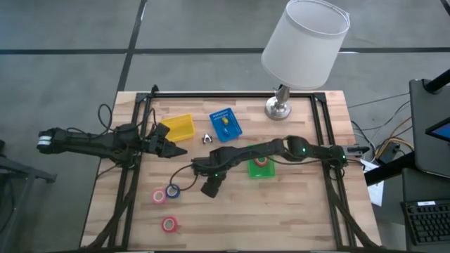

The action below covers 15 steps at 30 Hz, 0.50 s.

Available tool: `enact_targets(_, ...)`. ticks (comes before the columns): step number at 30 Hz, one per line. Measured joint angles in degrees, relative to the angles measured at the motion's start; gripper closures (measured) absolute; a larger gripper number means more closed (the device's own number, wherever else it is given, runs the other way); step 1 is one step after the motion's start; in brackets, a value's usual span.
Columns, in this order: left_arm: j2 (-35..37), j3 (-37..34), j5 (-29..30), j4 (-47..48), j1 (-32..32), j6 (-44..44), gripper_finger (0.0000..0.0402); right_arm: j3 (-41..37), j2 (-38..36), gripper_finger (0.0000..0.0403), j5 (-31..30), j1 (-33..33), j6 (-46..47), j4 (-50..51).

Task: Pick and place Stapler, Stapler remover, tape
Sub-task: Put the green stapler into the blue bin

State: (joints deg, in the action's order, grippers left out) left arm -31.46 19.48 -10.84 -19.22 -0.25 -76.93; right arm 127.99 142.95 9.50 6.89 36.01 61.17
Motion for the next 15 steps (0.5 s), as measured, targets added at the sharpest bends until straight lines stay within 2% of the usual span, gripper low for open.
enact_targets(8,0.0,0.01,-0.19,0.0,-0.02,0.0,0.03,6.8,-0.11,0.034,-2.5,-2.32,-3.37,6.49)
enact_targets(15,0.33,0.01,-0.1,-0.21,-0.02,0.0,0.03,6.81,-2.77,0.0339,-5.29,-7.64,-4.23,9.52)
